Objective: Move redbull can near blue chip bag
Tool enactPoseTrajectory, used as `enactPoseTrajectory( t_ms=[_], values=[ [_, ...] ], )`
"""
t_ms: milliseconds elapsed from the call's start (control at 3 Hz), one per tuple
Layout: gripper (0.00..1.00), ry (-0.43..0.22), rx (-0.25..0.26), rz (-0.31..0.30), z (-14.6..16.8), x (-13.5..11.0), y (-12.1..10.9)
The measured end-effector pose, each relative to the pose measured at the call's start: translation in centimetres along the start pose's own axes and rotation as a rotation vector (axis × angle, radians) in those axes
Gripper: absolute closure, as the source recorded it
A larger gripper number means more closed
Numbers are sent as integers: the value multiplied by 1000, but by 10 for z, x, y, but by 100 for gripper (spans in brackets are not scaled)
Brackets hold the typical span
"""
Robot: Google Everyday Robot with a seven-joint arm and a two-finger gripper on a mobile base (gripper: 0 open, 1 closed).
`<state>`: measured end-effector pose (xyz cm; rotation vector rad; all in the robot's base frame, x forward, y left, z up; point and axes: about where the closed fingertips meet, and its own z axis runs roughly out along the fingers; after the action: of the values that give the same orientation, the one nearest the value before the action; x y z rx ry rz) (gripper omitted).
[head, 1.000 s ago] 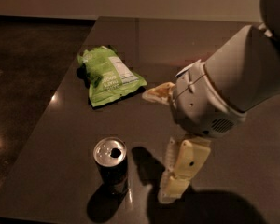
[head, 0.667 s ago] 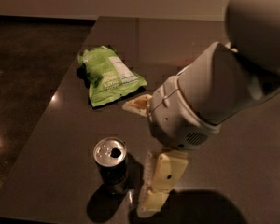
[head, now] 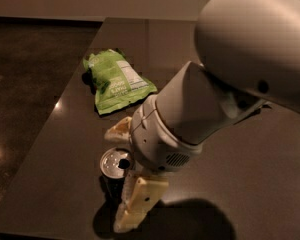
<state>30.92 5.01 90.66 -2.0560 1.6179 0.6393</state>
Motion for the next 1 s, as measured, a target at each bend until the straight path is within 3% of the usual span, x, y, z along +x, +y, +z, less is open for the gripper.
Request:
enactPoseTrajectory(
  t_ms=[333, 667, 1000],
  values=[
    [41, -5, -15, -7, 4, -6, 1],
    [72, -7, 31, 57, -17, 8, -16],
    [95, 3, 112, 136, -50, 33, -44]
  ],
)
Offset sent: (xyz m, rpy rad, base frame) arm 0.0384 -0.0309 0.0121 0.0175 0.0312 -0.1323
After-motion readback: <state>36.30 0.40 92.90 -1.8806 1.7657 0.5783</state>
